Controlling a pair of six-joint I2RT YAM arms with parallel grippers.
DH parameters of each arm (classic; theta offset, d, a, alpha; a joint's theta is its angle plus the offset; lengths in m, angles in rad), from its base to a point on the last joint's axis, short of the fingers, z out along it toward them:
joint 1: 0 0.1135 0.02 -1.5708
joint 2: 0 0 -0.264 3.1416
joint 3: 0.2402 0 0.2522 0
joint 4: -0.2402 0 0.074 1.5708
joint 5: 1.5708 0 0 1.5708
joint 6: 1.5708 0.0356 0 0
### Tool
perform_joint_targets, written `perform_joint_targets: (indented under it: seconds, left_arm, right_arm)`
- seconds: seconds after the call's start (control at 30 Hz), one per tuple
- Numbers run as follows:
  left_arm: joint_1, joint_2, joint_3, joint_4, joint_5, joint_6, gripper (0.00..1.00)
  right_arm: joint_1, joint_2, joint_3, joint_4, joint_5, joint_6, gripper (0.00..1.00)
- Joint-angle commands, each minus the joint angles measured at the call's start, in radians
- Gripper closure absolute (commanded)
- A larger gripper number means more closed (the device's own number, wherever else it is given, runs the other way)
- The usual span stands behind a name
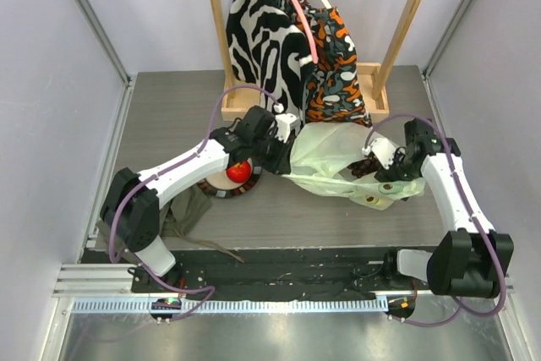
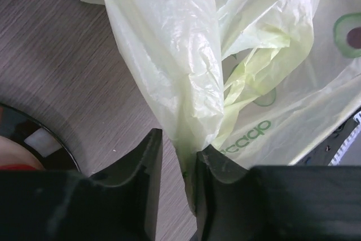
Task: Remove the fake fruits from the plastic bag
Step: Adjust the plastic bag at the center of the board, then take out the fake fruit from the plastic bag.
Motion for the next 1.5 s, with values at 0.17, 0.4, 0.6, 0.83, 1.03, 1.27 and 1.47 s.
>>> perform_joint_targets:
  seconds: [0.17,0.4,0.6,0.83,1.03,1.27,1.47]
  left_arm:
    - [-0.009,-0.029,0.033,0.057,-0.026,-0.027,0.61]
    - [-0.011,-0.009,0.089,0.028,-0.046,-0.006,0.57]
    - [-0.009,-0.006,0.101,0.007,-0.053,0.020,0.56]
    - [-0.009,0.017,0.116,0.004,-0.043,0.016,0.55]
    - [-0.009,0.037,0.142,0.005,-0.037,0.014,0.55]
    - [-0.009,0.046,0.147,0.008,-0.040,0.014,0.55]
    - [-0.009,0.050,0.155,0.022,-0.043,0.009,0.55]
  right_arm:
    - [0.132,0.034,0.244,0.039,-0.194,0.126,0.40]
    - [0.283,0.096,0.144,0.307,-0.081,0.238,0.40]
    - [0.288,0.208,0.184,0.436,-0.035,0.325,0.40]
    - [0.305,0.281,0.176,0.588,-0.027,0.370,0.31]
    - [0.337,0.313,0.112,0.734,-0.030,0.388,0.27]
    - [0.369,0.384,0.092,0.858,0.028,0.388,0.42]
    - [0.374,0.263,0.141,0.787,0.071,0.380,0.67]
